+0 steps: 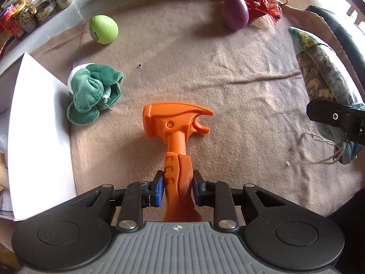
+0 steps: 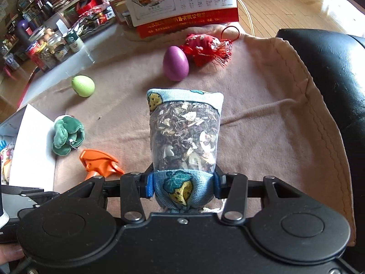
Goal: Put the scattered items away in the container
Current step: 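Lift and carry the flake bag and orange hammer with both grippers into the box, then open both grippers to drop the bag and hammer in the box, then move both grippers back over the cloth toward the green plush and purple egg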
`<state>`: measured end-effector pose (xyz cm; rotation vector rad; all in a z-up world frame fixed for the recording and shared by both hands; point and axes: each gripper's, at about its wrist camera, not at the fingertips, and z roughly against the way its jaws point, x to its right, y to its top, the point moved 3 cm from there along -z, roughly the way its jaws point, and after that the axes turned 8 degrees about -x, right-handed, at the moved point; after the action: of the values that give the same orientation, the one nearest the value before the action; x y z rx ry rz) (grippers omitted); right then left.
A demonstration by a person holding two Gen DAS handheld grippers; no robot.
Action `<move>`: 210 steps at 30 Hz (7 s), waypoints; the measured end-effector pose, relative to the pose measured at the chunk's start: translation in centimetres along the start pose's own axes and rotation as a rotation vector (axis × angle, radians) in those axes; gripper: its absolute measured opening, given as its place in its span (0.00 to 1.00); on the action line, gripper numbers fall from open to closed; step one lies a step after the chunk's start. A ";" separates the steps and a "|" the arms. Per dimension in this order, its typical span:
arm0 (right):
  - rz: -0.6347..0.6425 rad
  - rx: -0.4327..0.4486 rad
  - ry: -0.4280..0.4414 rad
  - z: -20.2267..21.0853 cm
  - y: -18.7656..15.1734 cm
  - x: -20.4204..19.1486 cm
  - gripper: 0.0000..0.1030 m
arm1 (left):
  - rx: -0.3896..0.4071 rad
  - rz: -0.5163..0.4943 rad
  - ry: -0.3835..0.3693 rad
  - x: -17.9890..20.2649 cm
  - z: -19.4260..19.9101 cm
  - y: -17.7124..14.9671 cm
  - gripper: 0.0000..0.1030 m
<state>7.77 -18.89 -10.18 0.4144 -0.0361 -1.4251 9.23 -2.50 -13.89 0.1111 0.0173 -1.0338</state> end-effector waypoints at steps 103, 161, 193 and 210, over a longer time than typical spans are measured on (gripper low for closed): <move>0.641 -0.157 0.178 -2.6 4.5 -36.6 0.51 | -0.037 0.171 0.259 -30.1 6.4 -6.9 0.45; 0.034 -0.151 0.028 -2.1 1.2 1.1 0.52 | 0.089 0.181 0.165 -5.5 0.5 3.2 0.64; 0.046 -0.184 0.060 -4.5 2.0 1.3 0.52 | 0.096 0.340 0.115 -10.7 -6.0 7.7 0.35; 0.029 -0.152 0.048 -2.0 0.6 2.3 0.52 | 0.011 0.184 -0.069 5.0 -4.8 -0.2 0.34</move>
<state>9.20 -20.60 -12.35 0.3212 0.1044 -1.3789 11.80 -6.43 -19.03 0.0847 -0.0604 -0.8535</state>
